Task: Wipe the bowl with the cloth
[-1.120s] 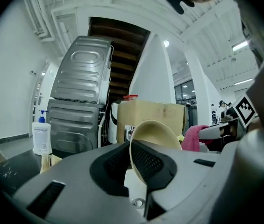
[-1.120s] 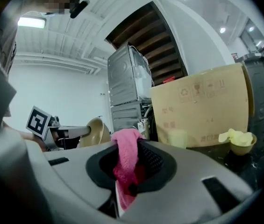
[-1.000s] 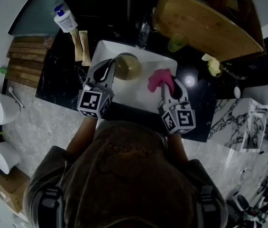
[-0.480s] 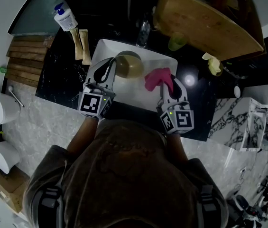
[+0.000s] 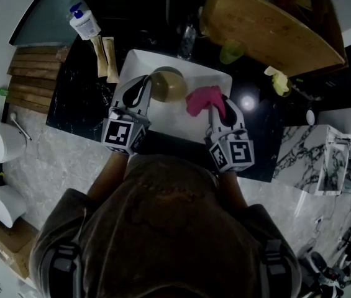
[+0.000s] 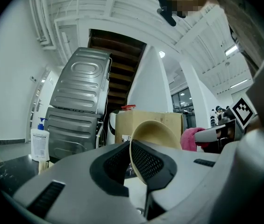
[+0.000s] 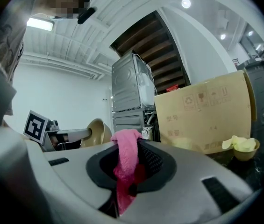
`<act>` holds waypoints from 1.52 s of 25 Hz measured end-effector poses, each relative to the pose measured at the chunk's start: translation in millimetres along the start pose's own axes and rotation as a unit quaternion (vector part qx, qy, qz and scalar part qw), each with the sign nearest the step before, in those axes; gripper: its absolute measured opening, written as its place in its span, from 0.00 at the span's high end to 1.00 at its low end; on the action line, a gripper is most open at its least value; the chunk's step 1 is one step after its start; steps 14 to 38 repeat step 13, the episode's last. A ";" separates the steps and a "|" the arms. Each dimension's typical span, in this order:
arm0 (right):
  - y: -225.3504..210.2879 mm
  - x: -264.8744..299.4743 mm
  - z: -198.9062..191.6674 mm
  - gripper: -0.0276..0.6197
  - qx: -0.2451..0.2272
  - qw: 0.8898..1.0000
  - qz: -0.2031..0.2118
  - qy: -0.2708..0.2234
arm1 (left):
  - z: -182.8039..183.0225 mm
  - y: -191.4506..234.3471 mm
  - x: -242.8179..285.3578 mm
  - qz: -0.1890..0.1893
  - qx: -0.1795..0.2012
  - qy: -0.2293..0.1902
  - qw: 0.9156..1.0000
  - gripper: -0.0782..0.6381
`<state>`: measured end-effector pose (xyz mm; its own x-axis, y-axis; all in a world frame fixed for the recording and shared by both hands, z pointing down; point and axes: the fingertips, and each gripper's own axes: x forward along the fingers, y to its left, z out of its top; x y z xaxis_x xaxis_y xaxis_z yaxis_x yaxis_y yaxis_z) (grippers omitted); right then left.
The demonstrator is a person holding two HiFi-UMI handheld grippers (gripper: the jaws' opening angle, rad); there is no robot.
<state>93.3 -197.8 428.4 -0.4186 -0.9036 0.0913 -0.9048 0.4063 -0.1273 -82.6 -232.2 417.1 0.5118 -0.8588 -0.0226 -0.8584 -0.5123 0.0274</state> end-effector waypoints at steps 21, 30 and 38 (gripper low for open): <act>8.7 2.0 -2.3 0.90 0.000 1.000 0.018 0.008 | -11.6 -4.1 -3.9 -0.004 -0.018 0.038 0.999 0.86; 8.7 2.0 -2.3 0.90 0.000 1.000 0.018 0.008 | -11.6 -4.1 -3.9 -0.004 -0.018 0.038 0.999 0.86; 8.7 2.0 -2.3 0.90 0.000 1.000 0.018 0.008 | -11.6 -4.1 -3.9 -0.004 -0.018 0.038 0.999 0.86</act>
